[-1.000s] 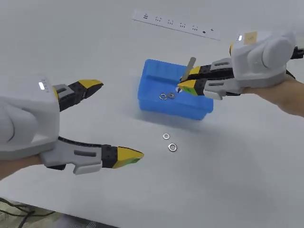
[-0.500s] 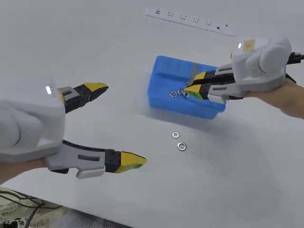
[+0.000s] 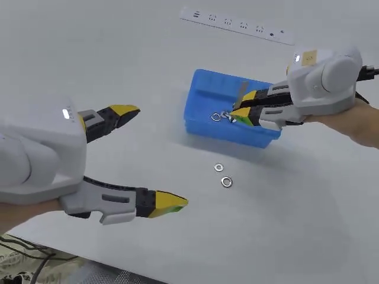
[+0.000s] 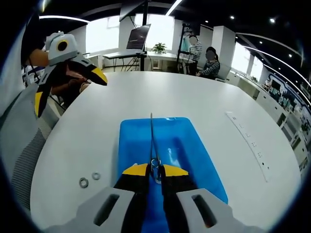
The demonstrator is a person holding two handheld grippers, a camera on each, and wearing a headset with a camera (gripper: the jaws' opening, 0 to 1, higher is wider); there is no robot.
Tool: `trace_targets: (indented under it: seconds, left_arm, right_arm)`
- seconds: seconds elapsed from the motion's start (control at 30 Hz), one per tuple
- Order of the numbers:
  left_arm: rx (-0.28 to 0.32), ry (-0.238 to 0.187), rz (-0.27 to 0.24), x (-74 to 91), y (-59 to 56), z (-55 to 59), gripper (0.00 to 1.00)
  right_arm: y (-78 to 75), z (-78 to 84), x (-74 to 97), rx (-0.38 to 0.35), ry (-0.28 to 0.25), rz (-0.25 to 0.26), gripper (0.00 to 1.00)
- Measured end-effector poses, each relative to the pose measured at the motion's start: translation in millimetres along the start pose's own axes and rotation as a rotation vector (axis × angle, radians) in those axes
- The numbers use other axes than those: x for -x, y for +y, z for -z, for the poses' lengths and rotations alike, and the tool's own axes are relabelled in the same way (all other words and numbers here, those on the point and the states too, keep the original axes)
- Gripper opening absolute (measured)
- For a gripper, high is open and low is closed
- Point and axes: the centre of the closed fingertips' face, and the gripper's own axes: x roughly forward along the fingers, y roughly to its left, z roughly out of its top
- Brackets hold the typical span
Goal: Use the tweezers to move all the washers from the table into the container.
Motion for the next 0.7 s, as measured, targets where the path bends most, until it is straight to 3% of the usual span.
trace_targets:
  seconds: [0.7]
  left_arm:
    - [0.003, -0.004, 0.011, -1.9, 0.4, -3.1, 1.0]
  right_arm:
    - [-1.0, -2.8, 9.3, -0.003, -0.005, 0.004, 0.09]
